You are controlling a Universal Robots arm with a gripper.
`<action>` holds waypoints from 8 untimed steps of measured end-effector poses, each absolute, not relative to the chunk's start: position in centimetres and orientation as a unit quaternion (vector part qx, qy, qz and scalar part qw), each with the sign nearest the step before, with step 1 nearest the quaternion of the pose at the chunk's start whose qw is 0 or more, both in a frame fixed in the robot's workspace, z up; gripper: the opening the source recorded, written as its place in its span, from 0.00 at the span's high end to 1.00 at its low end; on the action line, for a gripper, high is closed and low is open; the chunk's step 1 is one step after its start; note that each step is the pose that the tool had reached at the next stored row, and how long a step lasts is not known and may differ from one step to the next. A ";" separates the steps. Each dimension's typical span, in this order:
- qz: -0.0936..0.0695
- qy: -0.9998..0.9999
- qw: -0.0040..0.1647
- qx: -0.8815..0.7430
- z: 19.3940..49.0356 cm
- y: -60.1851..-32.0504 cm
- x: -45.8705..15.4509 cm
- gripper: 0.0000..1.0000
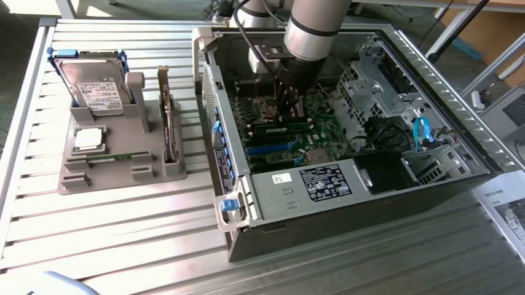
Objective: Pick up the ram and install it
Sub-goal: 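Press down the ram until it locks into place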
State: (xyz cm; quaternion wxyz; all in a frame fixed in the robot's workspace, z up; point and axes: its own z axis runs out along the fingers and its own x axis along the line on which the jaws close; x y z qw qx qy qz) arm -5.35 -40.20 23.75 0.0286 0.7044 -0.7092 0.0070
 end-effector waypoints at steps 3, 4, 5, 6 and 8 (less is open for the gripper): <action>0.007 -0.709 0.029 0.704 23.7 -40.2 -5.3 0.90; 0.007 -0.709 0.029 0.704 23.7 -40.2 -5.3 0.90; 0.007 -0.709 0.029 0.704 23.6 -40.2 -5.3 0.90; 0.007 -0.709 0.029 0.704 23.6 -40.2 -5.3 0.90; 0.007 -0.709 0.029 0.704 23.5 -40.2 -5.3 0.90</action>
